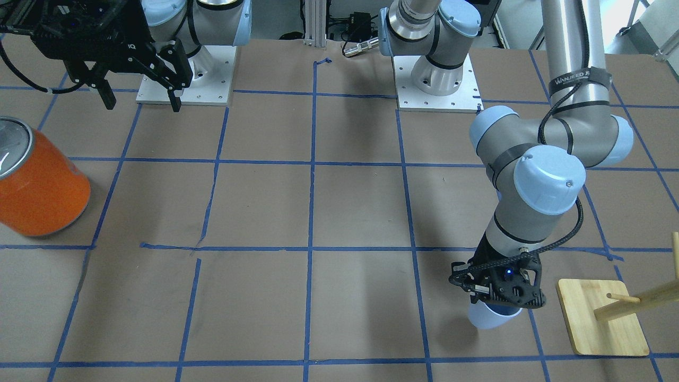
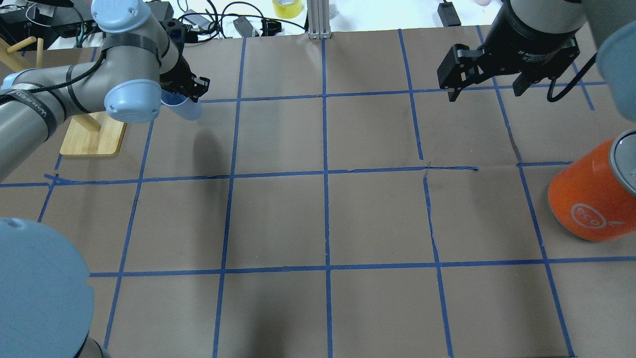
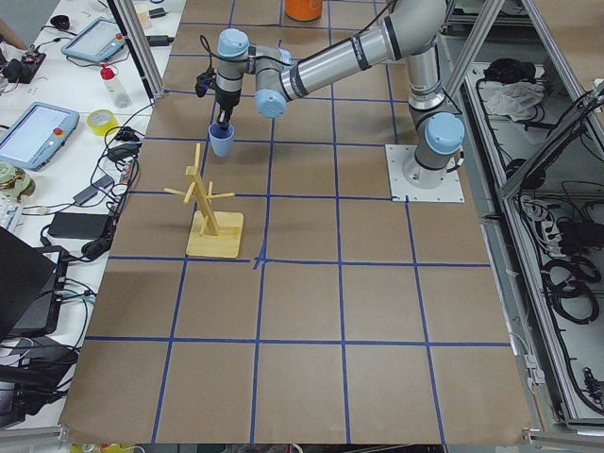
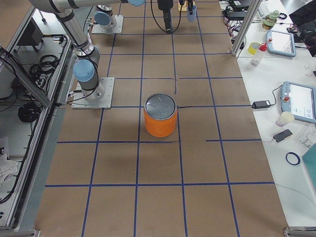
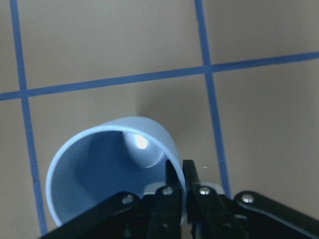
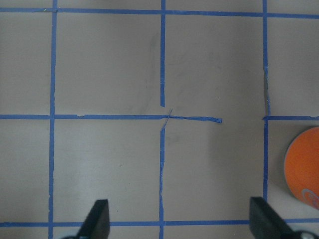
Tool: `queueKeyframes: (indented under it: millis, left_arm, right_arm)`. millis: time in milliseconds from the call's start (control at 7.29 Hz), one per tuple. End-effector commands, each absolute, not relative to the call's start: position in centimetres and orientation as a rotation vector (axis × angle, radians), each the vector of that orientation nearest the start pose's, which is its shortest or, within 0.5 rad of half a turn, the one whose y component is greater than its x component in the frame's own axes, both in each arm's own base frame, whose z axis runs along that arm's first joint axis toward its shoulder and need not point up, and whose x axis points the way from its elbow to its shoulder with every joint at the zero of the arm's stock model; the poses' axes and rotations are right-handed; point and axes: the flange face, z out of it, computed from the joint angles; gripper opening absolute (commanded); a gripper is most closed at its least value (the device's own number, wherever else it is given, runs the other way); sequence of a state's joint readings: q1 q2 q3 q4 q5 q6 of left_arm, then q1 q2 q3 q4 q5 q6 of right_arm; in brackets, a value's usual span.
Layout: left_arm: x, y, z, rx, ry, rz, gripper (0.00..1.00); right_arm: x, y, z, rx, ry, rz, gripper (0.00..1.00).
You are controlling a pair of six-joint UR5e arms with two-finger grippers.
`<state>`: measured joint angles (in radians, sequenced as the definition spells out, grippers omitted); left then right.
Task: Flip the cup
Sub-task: 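Lift the cup with the left gripper and swing it upright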
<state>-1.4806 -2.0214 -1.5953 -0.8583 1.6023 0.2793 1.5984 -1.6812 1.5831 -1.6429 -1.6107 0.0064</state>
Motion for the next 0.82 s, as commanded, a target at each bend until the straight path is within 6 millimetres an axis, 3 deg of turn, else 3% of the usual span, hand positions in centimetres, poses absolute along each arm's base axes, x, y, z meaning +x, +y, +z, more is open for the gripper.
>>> queueKeyframes:
  millis: [0,412,686]
  left_arm:
    - [-5.6,-67.2,26.9,0.348,3.008,-0.281,0.00]
    - [-5.7,-66.6,24.9,0.330,3.031,-0.231,0.03]
    - [-5.8,-66.5,25.4,0.324,3.035,-0.242,0.85]
  right_arm:
    - [14.3,-45.5,54.2,-0.028,3.156,-0.270,1.00]
    - [14.3,-45.5,54.2,-0.028,3.156,-0.270,1.00]
    - [14.3,-45.5,54.1,-0.030,3.156,-0.268,1.00]
